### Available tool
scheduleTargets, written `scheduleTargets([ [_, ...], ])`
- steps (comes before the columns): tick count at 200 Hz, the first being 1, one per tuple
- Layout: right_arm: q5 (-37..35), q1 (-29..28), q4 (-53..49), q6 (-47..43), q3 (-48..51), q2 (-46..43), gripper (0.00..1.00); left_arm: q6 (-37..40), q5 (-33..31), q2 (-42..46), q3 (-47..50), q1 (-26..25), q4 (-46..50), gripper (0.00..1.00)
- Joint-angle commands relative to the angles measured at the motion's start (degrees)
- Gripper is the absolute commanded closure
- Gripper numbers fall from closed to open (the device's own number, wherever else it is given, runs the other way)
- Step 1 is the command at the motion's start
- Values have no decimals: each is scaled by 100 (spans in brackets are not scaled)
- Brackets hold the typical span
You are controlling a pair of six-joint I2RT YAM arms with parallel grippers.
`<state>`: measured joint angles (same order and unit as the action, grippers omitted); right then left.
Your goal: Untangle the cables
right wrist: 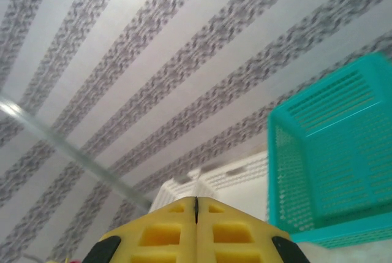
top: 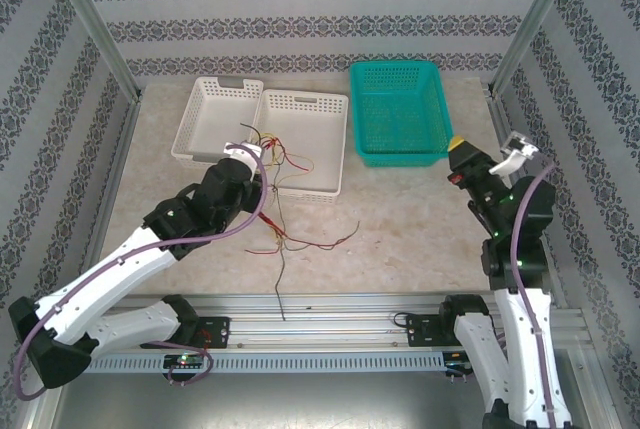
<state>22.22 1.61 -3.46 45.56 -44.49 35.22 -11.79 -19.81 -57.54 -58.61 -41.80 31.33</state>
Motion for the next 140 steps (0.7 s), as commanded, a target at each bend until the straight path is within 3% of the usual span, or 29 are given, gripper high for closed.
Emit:
scheduleTargets([
  [1, 1325, -478, 895, 107, 196, 476, 95, -400, 616, 139, -320, 40, 99, 100],
  [8, 1270, -932, 824, -212, 204, 565, 85, -576, 790, 143, -327, 40, -24, 100],
  [35, 341, -2461, 819, -1264, 485, 621, 60, -1237, 1257, 103, -399, 40, -413, 100],
  [62, 95, -3262, 1076, -1743, 757, 921, 42, -1744, 1537, 60, -362, 36, -837, 100],
  [81, 90, -3673, 1325, -1923, 880, 1216, 36, -1975, 1506, -24, -347, 39, -988, 100],
  [102, -417, -4161, 1115, -2391, 811, 1541, 33, -2174, 1592, -89, -321, 40, -1180, 100],
  [140, -748, -4318, 1304, -2659, 948, 2120, 30, -2371, 1739, -47, -294, 40, -1408, 100],
])
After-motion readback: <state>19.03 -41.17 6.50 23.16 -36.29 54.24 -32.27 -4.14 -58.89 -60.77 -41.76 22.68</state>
